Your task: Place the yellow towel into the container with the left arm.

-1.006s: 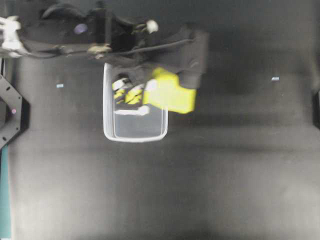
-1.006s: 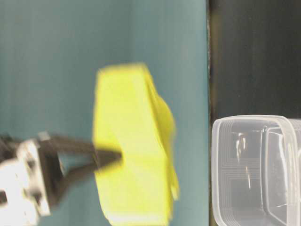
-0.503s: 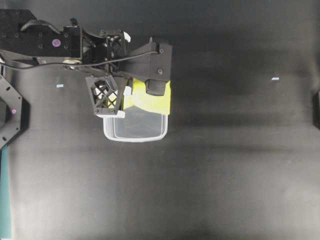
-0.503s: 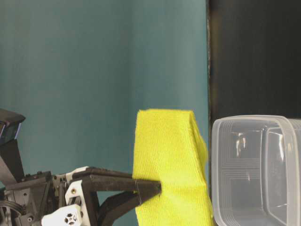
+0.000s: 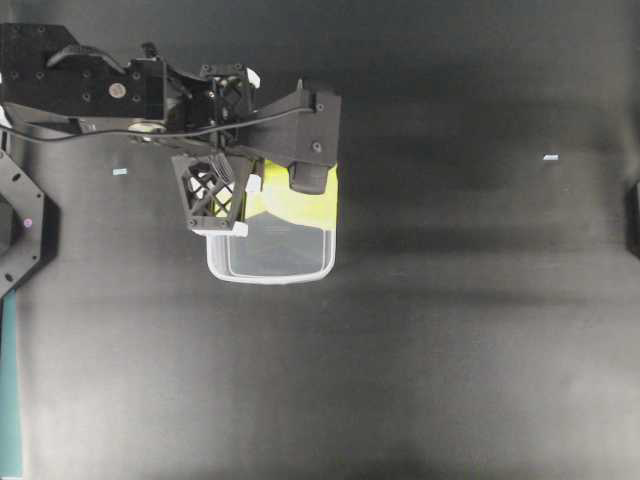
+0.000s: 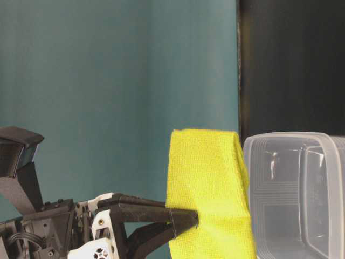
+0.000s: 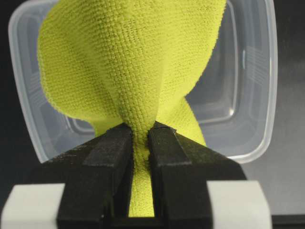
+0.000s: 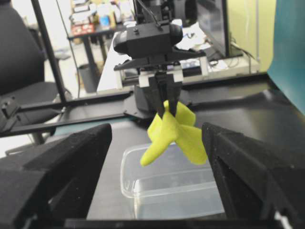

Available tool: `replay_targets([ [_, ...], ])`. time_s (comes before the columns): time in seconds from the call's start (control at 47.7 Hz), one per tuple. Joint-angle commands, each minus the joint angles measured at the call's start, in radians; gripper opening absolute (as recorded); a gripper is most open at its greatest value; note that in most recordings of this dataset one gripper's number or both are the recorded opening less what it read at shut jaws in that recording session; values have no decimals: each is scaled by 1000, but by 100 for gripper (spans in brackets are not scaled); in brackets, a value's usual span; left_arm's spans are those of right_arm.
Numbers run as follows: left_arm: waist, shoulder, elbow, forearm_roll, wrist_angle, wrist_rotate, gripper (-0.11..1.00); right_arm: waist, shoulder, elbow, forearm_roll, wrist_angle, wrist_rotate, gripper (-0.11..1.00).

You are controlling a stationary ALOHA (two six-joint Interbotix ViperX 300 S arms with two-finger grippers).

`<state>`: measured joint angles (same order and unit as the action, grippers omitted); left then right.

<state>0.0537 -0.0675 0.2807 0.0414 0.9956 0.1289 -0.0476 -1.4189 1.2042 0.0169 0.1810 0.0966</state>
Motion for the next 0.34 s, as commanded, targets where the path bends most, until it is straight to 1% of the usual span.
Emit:
replay_targets([
  [0.0, 8, -5, -3, 5, -15, -5, 8, -3, 12, -6, -2, -12, 2, 74],
  [0.042, 9, -2, 0, 5, -20, -6, 9, -3, 12, -5, -2, -12, 3, 74],
  [0.063, 9, 0, 2, 3, -23, -6, 13, -3, 12, -5, -2, -12, 3, 74],
  [0.126, 11, 2, 5, 3, -31, -3, 31, -3, 12, -5, -2, -12, 6, 74],
  [0.189, 11, 2, -2, 3, -46, -21, 50, -3, 11, -5, -2, -12, 8, 74],
  [0.252, 8, -3, -5, 3, -55, -25, 69, -3, 11, -5, 0, -11, 8, 74],
  [0.314, 9, -9, -5, 3, -58, -25, 83, -3, 9, -5, 0, -9, 8, 74],
])
